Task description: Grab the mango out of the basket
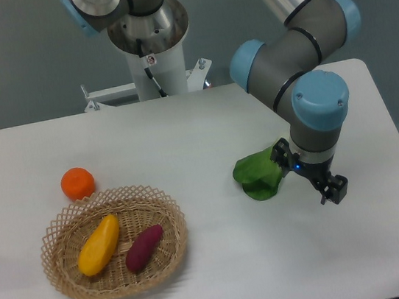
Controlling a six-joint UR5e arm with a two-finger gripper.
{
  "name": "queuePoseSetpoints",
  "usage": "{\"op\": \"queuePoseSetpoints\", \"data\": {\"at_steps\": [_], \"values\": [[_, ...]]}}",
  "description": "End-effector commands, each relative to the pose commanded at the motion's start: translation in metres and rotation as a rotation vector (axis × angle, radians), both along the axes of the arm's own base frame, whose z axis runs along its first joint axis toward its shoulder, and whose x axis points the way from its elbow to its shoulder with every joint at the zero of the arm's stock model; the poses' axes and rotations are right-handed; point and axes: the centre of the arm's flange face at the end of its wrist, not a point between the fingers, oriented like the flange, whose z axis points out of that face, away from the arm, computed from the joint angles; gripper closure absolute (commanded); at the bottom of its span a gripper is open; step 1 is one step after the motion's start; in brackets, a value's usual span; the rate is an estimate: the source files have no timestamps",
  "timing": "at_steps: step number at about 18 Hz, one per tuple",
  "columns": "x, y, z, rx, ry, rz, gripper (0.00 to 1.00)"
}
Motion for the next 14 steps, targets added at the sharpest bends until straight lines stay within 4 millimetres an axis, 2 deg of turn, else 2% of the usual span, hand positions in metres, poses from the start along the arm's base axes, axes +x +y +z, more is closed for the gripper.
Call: {"op": "queuePoseSetpoints", "data": {"at_steps": [5, 9, 11, 14], "values": [[0.038, 0.037, -0.006, 0.014, -0.019, 0.016, 0.00], [0.055, 0.053, -0.010, 0.080, -0.073, 0.070, 0.00], [0.070, 0.065, -0.010, 0.089, -0.088, 0.102, 0.00], [0.104, 0.090, -0.009, 0.088, -0.096, 0.132, 0.00]]}}
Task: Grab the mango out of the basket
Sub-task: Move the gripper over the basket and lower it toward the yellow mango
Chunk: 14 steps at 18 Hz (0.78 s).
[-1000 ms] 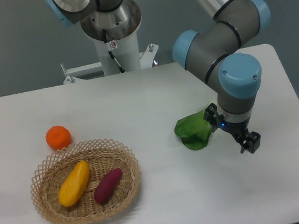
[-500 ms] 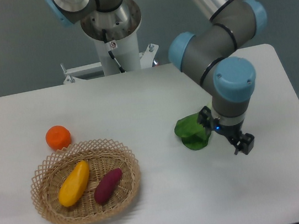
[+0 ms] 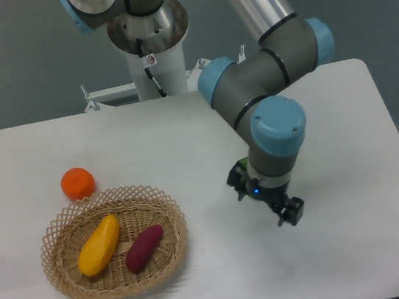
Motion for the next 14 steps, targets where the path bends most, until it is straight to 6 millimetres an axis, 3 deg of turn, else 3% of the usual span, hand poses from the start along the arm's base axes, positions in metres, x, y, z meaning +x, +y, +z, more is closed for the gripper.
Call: {"op": "queuePoseSetpoints", "data": {"at_steps": [2, 6, 14], "values": [[0.026, 0.016, -0.002, 0.003, -0.018, 0.019, 0.00], [0.072, 0.029, -0.002, 0.023, -0.068, 0.013, 0.00], [0.135, 0.051, -0.008, 0.045, -0.119, 0.020, 0.00]]}}
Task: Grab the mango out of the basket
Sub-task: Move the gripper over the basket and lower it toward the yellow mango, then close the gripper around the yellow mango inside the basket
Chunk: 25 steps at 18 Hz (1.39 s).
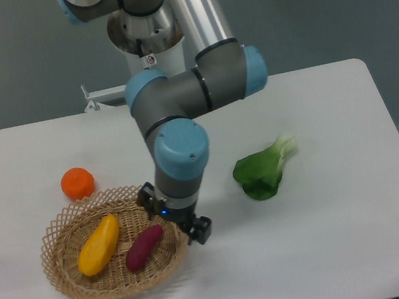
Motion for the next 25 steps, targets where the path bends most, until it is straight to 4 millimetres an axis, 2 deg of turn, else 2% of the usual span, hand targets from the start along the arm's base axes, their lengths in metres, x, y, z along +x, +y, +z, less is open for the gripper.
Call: {"op": "queuePoseSetpoints", "data": {"at_steps": [4, 6, 11, 13, 17, 20, 25], "values": [[0.035, 0.017, -0.004, 0.001, -0.002, 0.048, 0.00], [0.054, 0.026, -0.011, -0.010, -0.010, 0.060, 0.00], [0.086, 0.048, -0.034, 0.011, -0.007, 0.111, 0.00], [0.091, 0.054, -0.039, 0.029, -0.003, 0.149, 0.00], [0.097, 0.048, -0.046, 0.018, -0.009, 0.156, 0.00], [0.114, 0.042, -0.056, -0.005, -0.017, 0.160, 0.00], [0.113, 0.042, -0.063, 0.004, 0.009, 0.171, 0.00]]}}
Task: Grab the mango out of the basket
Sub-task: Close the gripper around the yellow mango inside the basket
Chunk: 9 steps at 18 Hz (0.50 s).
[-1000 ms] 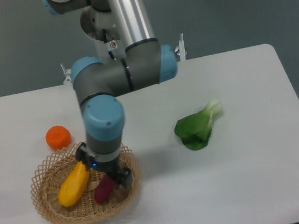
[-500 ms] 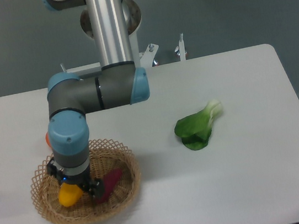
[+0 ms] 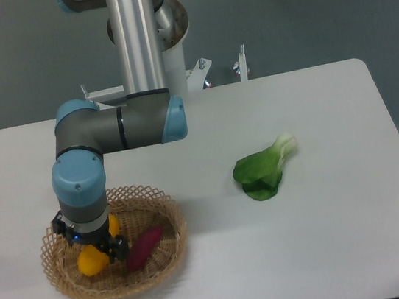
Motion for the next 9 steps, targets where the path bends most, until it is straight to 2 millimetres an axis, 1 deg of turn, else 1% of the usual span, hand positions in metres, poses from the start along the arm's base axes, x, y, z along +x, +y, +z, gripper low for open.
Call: {"op": "queuePoseSetpoints", "data": {"at_steps": [2, 4, 6, 9], "values": [[0.0018, 0.0013, -0.0064, -0.012, 0.013, 0.008, 0.00], [0.0001, 0.0008, -0.0073, -0.023, 0.050, 0.009, 0.00], [0.0045, 0.0013, -0.0096, -0.037, 0.074, -0.001, 0.00], [0.0051, 0.0014, -0.0128, -0.045, 0.076, 0.000, 0.00]]}}
